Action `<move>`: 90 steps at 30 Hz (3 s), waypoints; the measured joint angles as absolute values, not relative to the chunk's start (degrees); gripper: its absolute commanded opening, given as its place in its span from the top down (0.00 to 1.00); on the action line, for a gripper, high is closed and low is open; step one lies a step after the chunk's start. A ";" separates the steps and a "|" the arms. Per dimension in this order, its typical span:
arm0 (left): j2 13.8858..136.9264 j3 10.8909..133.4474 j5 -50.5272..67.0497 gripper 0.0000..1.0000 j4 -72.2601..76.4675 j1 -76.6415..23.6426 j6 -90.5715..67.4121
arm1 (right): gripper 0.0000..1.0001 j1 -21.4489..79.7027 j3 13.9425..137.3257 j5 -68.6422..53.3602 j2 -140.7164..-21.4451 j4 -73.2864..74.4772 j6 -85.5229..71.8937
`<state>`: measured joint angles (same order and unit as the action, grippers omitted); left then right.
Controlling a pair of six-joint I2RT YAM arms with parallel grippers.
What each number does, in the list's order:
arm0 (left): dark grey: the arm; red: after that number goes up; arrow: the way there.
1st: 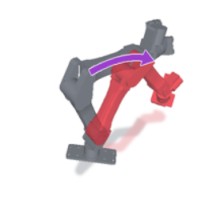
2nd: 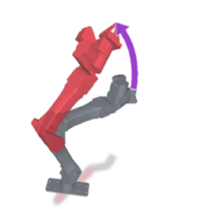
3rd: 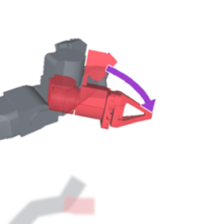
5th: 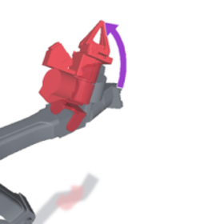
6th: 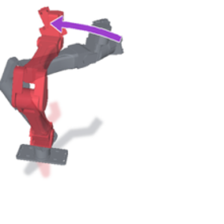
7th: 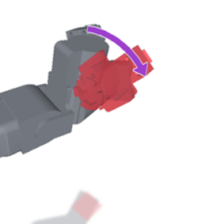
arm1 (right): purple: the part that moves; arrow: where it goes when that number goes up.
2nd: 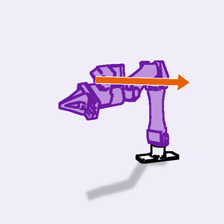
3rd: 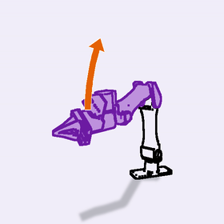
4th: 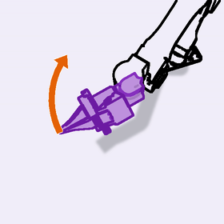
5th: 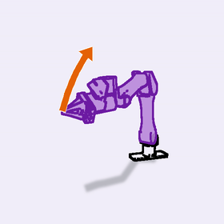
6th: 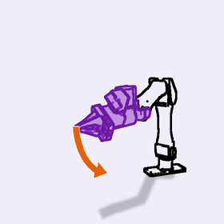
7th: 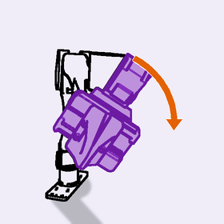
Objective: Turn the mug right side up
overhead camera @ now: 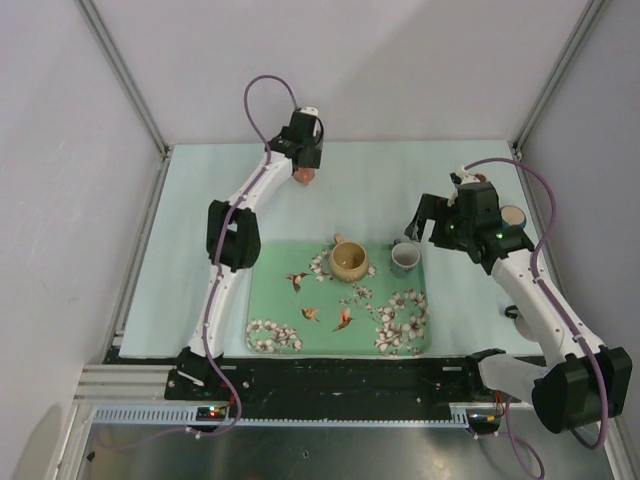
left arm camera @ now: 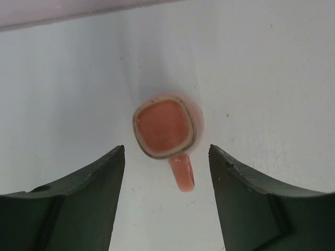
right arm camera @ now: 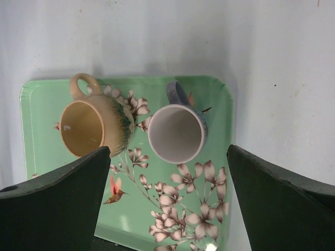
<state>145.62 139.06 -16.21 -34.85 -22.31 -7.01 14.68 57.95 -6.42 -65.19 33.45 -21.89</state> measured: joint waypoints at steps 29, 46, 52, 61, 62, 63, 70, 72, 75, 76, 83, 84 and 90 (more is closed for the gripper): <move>145.43 136.81 -3.75 0.83 -36.36 -17.65 -12.19 | 0.00 8.73 58.65 -9.02 -69.21 30.98 -20.27; 138.89 125.97 5.82 1.00 -34.61 -13.28 -1.19 | 0.00 8.03 59.70 -9.39 -65.84 31.66 -19.22; 131.68 114.80 7.62 1.00 -34.35 -12.99 0.32 | 0.00 8.03 59.70 -9.39 -64.93 31.92 -19.22; 124.68 104.18 7.03 0.45 -35.07 -14.61 0.64 | 0.00 8.03 59.72 -9.52 -64.16 31.94 -19.27; 124.68 103.83 6.70 0.43 -35.16 -14.70 0.73 | 0.00 8.03 59.72 -9.52 -64.14 31.99 -19.27; 124.68 103.33 6.28 0.42 -35.40 -14.81 0.64 | 0.00 8.03 59.72 -9.52 -64.10 32.03 -19.27; 125.01 103.55 3.97 0.57 -36.10 -14.90 0.38 | 0.00 8.03 59.72 -9.50 -63.00 33.08 -19.27; 125.56 104.47 3.33 0.68 -36.07 -14.92 0.36 | 0.00 8.03 59.72 -9.47 -62.54 33.39 -19.25; 126.13 104.84 3.16 0.85 -35.73 -15.20 0.32 | 0.00 8.03 59.72 -9.45 -61.91 33.89 -19.25; 126.26 104.84 3.18 0.92 -35.70 -15.29 0.19 | 0.00 8.03 59.72 -9.41 -61.67 34.04 -19.25; 126.34 104.88 4.45 1.00 -35.22 -15.33 -0.19 | 0.00 8.03 59.72 -9.34 -59.48 34.30 -19.29; 126.32 104.88 5.89 1.00 -35.24 -15.03 -0.64 | 0.00 8.03 59.72 -9.52 -59.16 34.28 -19.44; 123.22 104.95 18.59 1.00 -37.12 -13.26 -5.91 | 0.00 10.83 59.72 -12.56 -59.13 31.42 -22.39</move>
<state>123.22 104.95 18.59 -37.12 -13.26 -5.91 10.83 59.72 -12.56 -59.13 31.42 -22.39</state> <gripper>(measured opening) 0.085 0.996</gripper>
